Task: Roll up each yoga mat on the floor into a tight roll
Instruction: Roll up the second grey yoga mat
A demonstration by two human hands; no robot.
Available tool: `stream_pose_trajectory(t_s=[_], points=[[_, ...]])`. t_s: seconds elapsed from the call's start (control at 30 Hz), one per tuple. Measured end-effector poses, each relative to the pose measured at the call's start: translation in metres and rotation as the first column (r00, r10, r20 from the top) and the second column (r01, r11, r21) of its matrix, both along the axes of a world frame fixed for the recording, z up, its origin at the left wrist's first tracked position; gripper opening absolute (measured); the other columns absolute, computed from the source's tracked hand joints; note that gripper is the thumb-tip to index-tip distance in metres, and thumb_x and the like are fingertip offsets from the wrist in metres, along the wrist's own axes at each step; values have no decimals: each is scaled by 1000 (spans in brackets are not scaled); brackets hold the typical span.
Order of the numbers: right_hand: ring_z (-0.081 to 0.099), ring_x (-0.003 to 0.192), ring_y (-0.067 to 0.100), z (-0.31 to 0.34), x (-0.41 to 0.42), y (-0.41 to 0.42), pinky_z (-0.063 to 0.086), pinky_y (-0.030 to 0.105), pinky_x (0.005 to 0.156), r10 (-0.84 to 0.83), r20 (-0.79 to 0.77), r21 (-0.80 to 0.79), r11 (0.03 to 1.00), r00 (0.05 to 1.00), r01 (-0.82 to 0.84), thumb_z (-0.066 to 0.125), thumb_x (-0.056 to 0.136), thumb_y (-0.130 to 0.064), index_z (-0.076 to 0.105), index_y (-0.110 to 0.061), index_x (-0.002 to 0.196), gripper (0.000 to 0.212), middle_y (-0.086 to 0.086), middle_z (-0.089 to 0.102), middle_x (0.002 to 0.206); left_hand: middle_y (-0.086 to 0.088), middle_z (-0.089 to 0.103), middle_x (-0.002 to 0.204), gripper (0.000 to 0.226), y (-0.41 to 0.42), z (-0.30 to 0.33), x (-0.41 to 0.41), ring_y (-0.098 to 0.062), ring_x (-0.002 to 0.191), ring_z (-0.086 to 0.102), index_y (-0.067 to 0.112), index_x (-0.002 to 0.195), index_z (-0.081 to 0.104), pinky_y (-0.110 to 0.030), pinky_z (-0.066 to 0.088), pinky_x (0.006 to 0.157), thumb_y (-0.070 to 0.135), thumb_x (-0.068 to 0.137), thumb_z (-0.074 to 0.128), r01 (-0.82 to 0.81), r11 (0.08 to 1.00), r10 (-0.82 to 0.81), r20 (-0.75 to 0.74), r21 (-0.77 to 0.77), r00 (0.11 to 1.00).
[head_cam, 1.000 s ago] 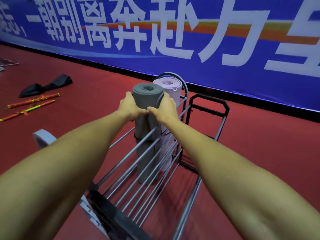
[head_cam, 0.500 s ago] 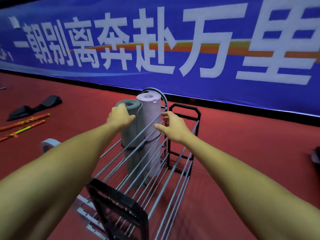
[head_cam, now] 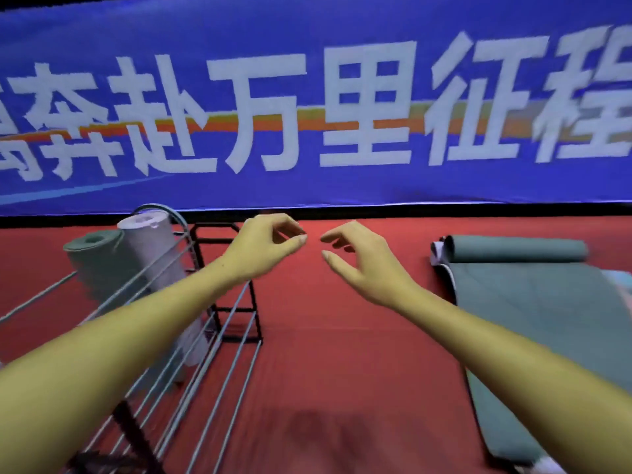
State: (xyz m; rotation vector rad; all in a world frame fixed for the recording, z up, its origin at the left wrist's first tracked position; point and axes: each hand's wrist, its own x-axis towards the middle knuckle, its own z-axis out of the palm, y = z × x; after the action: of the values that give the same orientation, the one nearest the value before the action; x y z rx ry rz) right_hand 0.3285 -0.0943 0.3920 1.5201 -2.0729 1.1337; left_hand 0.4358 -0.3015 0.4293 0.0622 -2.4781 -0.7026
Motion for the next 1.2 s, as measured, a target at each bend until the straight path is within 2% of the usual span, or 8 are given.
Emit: stream_pose_trajectory(t_s=[0.2, 0.37, 0.63, 0.77, 0.83, 0.93, 1.0, 1.2], points=[[66, 90, 5, -62, -74, 179, 55, 29, 82, -341, 71, -25, 939, 937, 343, 67, 99, -19, 68, -20, 111, 12, -11, 66, 100, 11, 76, 84, 7, 146, -71, -116, -5, 77, 70, 20, 94, 76, -27, 57, 75, 27, 93, 74, 281, 960, -280, 108, 7, 954], [67, 84, 7, -179, -141, 295, 57, 39, 79, -580, 270, 224, 814, 768, 536, 65, 100, -31, 68, -26, 112, 13, -14, 69, 97, 14, 74, 79, 21, 236, -199, -198, -4, 74, 69, 25, 89, 76, -35, 58, 76, 44, 86, 66, 368, 915, -402, 317, 162, 859], [66, 92, 10, -382, -178, 367, 53, 35, 90, -713, 373, 633, 663, 594, 399, 68, 96, -43, 70, -23, 113, 26, -9, 71, 108, 12, 71, 76, 20, 328, -422, -266, -2, 69, 63, 23, 87, 74, -36, 57, 77, 39, 82, 84, 290, 886, -460, 612, 361, 643], [63, 108, 18, -444, -178, 385, 50, 35, 95, -740, 323, 695, 609, 590, 383, 51, 88, -62, 68, -24, 120, 53, -6, 68, 115, 8, 72, 111, 66, 365, -506, -260, -9, 100, 66, 22, 122, 69, -27, 53, 88, 51, 68, 91, 301, 852, -523, 670, 429, 527], [60, 106, 19, -463, -178, 389, 50, 41, 95, -736, 300, 633, 629, 607, 451, 49, 88, -62, 68, -21, 119, 55, -5, 68, 113, 12, 74, 108, 59, 375, -537, -262, -7, 97, 68, 28, 118, 72, -30, 54, 86, 57, 69, 86, 271, 850, -521, 649, 451, 554], [54, 111, 20, -477, -181, 389, 48, 39, 97, -725, 219, 550, 644, 653, 531, 58, 91, -64, 60, -21, 130, 58, -3, 62, 122, 8, 51, 61, 37, 384, -563, -271, -5, 56, 44, 20, 71, 54, -36, 40, 59, 43, 91, 75, 181, 838, -488, 558, 515, 671], [50, 125, 25, -482, -182, 387, 44, 42, 106, -722, 116, 536, 624, 682, 569, 65, 88, -65, 51, -19, 143, 73, 3, 53, 138, 9, 29, 60, 49, 388, -564, -278, -8, 53, 26, 22, 68, 33, -35, 24, 56, 29, 100, 68, 139, 783, -483, 453, 606, 750], [32, 146, 47, -476, -194, 379, 23, 66, 119, -769, -99, 586, 468, 631, 662, 61, 77, -79, 49, -21, 150, 94, 22, 32, 160, 8, 27, 54, 54, 386, -535, -295, -15, 55, 25, 22, 64, 28, -40, 22, 56, 33, 102, 64, 165, 788, -410, 306, 593, 859]])
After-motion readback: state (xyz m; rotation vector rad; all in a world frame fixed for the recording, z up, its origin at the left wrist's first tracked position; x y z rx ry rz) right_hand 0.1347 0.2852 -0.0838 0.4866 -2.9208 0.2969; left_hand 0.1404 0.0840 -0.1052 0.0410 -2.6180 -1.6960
